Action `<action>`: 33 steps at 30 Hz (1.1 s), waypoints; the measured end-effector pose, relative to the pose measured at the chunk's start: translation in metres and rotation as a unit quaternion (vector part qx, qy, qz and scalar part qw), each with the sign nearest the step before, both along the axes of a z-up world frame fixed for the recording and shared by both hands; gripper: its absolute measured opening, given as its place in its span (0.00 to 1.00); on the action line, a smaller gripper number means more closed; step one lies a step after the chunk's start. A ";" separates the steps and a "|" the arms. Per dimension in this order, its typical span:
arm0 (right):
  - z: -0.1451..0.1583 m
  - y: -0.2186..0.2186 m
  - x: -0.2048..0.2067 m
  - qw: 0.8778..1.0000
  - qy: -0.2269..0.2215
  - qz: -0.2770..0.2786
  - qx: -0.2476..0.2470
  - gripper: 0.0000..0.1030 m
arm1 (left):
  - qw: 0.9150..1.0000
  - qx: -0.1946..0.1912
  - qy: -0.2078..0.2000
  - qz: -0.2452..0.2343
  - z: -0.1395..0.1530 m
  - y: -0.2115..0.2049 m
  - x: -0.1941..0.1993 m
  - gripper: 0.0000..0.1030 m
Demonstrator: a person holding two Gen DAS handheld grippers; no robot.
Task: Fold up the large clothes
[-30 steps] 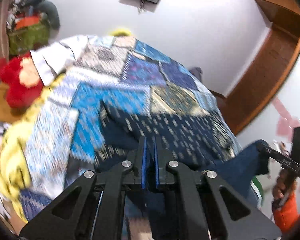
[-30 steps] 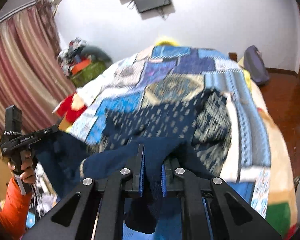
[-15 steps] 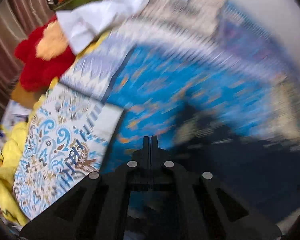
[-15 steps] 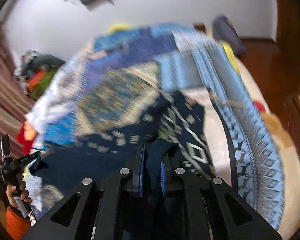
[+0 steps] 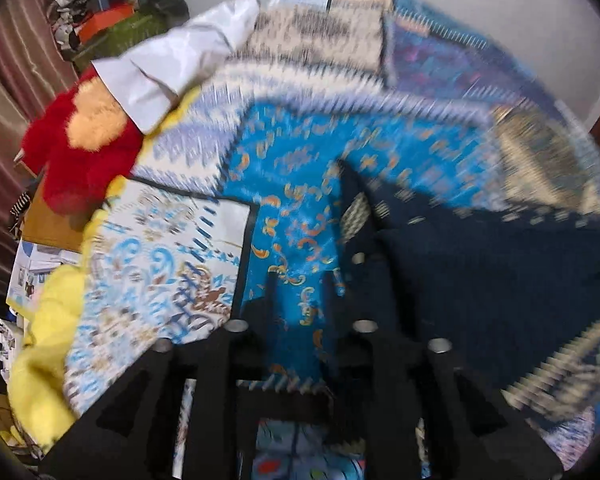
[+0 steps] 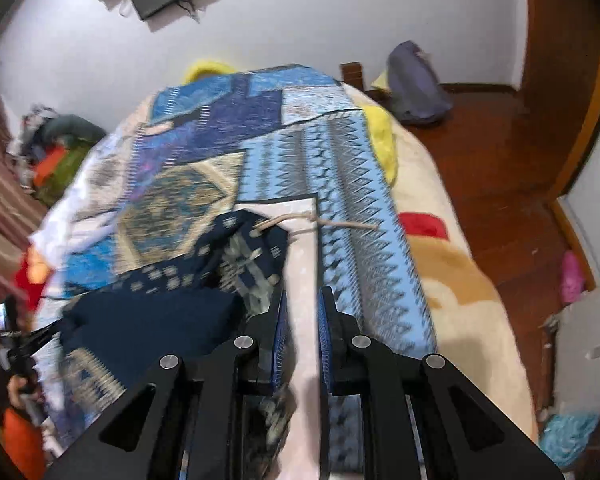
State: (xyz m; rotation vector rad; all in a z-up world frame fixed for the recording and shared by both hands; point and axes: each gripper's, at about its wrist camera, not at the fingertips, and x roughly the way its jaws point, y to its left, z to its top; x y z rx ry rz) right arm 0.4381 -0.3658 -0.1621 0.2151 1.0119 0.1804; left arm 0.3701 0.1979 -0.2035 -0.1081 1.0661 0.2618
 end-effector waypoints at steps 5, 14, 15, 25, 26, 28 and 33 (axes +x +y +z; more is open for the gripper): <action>0.021 0.030 -0.039 0.997 -0.019 0.073 -0.019 0.11 | 0.998 -0.011 -0.043 -0.043 0.046 -0.041 -0.023 0.53; 0.000 0.130 -0.074 0.978 -0.009 0.206 -0.027 0.11 | 0.985 -0.034 -0.001 -0.166 0.015 -0.136 -0.024 0.70; -0.007 0.138 -0.073 0.976 -0.003 0.214 -0.032 0.11 | 0.984 -0.028 0.010 -0.173 0.003 -0.146 -0.018 0.70; -0.050 0.175 -0.004 0.978 0.033 0.206 -0.009 0.11 | 0.985 0.086 0.004 -0.152 -0.020 -0.138 0.051 0.86; -0.051 0.176 0.012 0.979 0.038 0.200 0.000 0.11 | 0.983 0.107 0.006 -0.146 -0.019 -0.131 0.062 0.85; -0.042 0.176 0.034 0.983 0.021 0.184 -0.004 0.11 | 0.984 0.120 0.006 -0.132 -0.014 -0.115 0.083 0.85; -0.002 0.167 0.076 0.991 -0.055 0.106 -0.061 0.11 | 0.991 0.093 -0.003 -0.094 0.019 -0.077 0.124 0.85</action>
